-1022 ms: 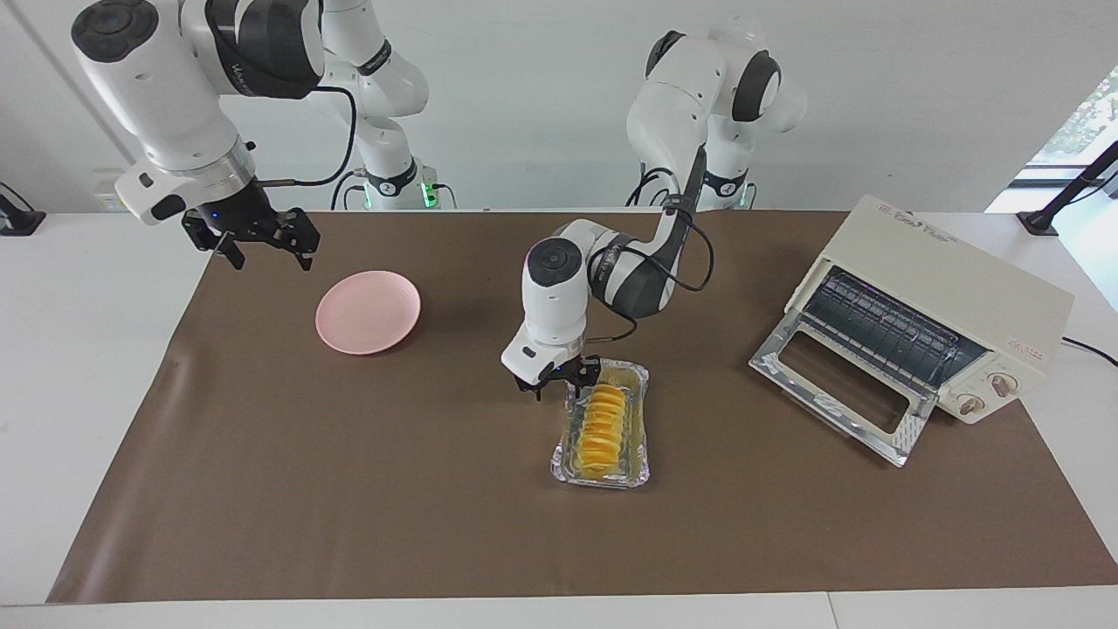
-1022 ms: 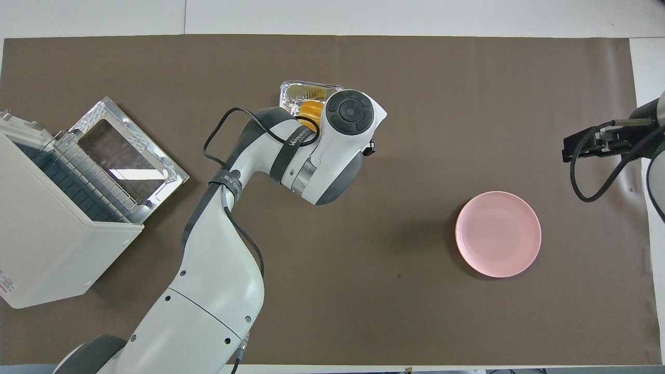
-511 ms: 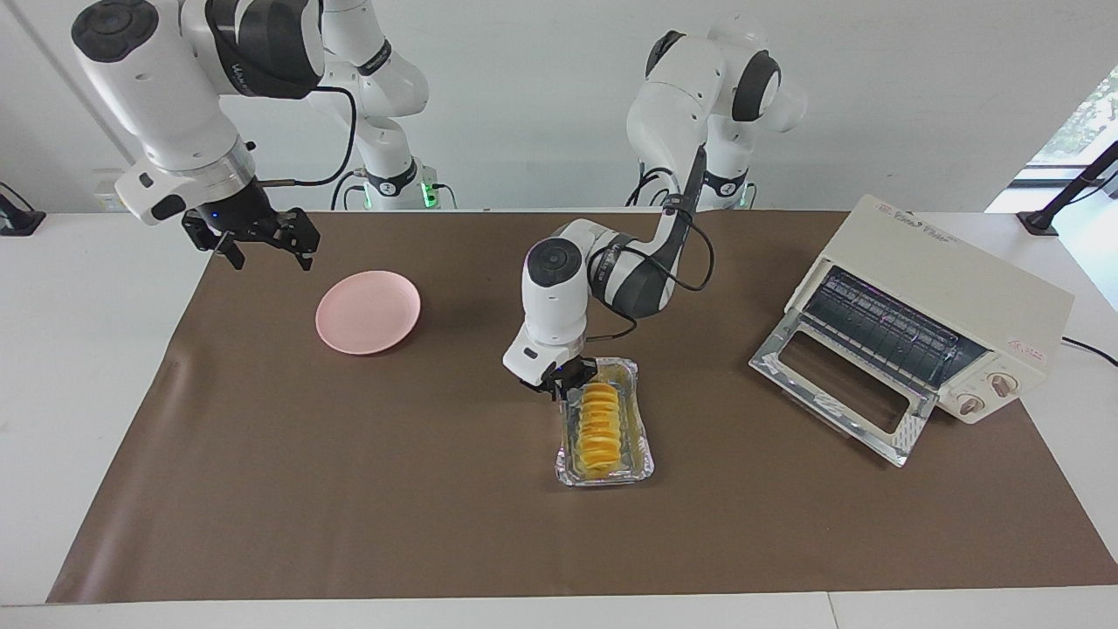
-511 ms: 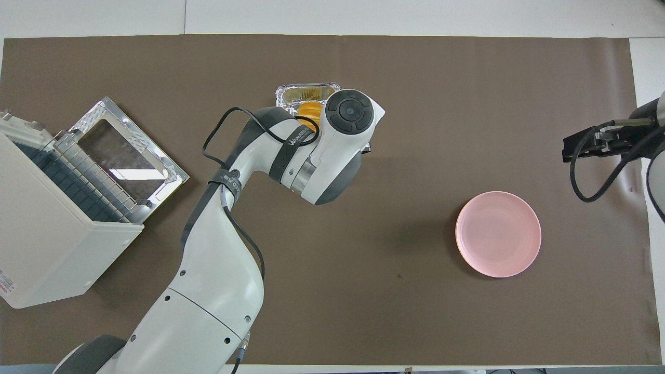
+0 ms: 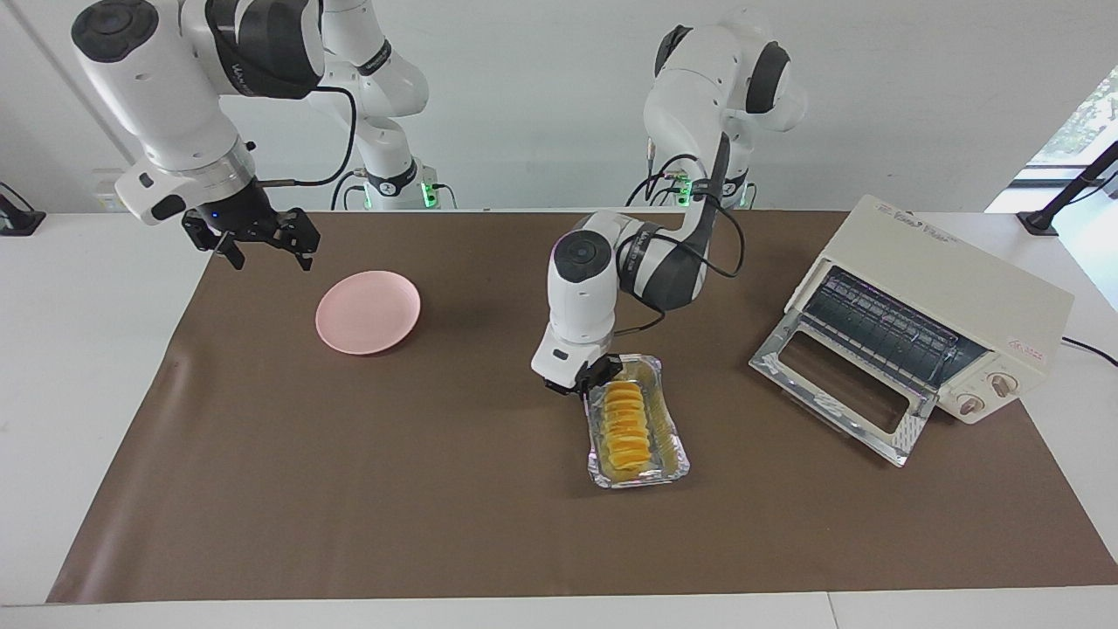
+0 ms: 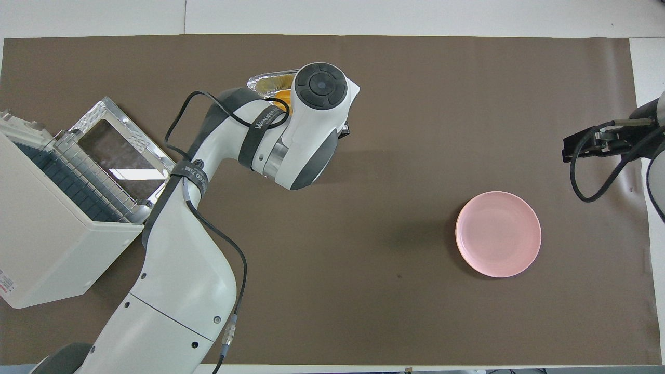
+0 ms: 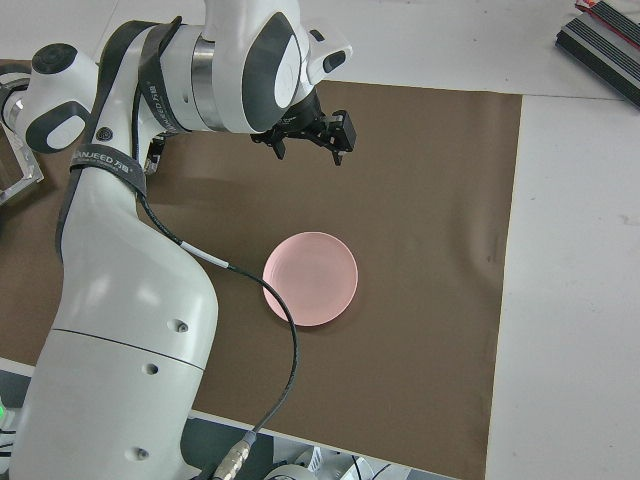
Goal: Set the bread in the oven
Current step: 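Carry the foil tray with the left gripper to the oven opening, then push the foil tray into the toaster oven with the left gripper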
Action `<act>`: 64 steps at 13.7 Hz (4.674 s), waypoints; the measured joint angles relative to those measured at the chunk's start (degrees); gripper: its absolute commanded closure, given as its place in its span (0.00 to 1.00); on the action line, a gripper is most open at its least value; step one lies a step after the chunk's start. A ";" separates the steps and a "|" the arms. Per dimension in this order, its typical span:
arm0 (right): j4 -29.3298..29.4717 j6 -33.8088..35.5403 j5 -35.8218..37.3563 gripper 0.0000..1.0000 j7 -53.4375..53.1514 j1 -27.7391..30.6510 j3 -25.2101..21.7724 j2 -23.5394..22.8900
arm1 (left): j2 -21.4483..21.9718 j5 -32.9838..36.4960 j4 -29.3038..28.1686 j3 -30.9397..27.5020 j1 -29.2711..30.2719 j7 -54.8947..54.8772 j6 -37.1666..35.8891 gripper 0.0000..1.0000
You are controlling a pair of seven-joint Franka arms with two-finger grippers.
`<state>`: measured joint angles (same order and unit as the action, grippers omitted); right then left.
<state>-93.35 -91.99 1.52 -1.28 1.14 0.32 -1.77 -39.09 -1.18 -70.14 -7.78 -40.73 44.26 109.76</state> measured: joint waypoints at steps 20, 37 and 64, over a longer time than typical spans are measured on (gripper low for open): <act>0.00 0.00 0.00 0.00 0.00 0.00 0.00 0.00 | 9.87 -4.48 -9.69 -14.21 16.25 10.56 -9.63 1.00; 0.00 0.00 0.00 0.00 0.00 0.00 0.00 0.00 | 15.47 -0.98 -19.20 -16.59 16.09 12.32 -11.73 1.00; 0.00 0.00 0.00 0.00 0.00 0.00 0.00 0.00 | 24.29 4.27 -34.33 -16.92 16.31 1.98 -3.81 0.00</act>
<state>-93.35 -91.99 1.52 -1.28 1.14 0.32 -1.77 -14.81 3.09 -104.46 -24.70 -24.42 46.24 105.96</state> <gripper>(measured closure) 0.000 0.458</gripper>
